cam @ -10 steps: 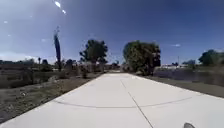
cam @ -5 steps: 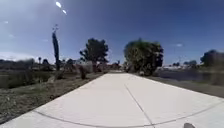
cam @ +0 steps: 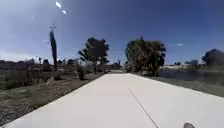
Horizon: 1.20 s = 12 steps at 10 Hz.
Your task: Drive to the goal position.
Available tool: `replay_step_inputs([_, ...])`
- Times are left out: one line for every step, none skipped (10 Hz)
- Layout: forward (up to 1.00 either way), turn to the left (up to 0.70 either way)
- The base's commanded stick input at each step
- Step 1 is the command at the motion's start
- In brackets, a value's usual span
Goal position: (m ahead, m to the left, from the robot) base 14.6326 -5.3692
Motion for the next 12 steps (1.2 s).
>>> replay_step_inputs([1.0,0.0])
replay_step_inputs([1.0,0.0])
replay_step_inputs([1.0,0.0])
replay_step_inputs([1.0,0.0])
replay_step_inputs([1.0,0.0])
replay_step_inputs([1.0,0.0])
replay_step_inputs([1.0,0.0])
replay_step_inputs([1.0,0.0])
replay_step_inputs([1.0,0.0])
replay_step_inputs([1.0,0.0])
replay_step_inputs([1.0,0.0])
replay_step_inputs([1.0,-0.18])
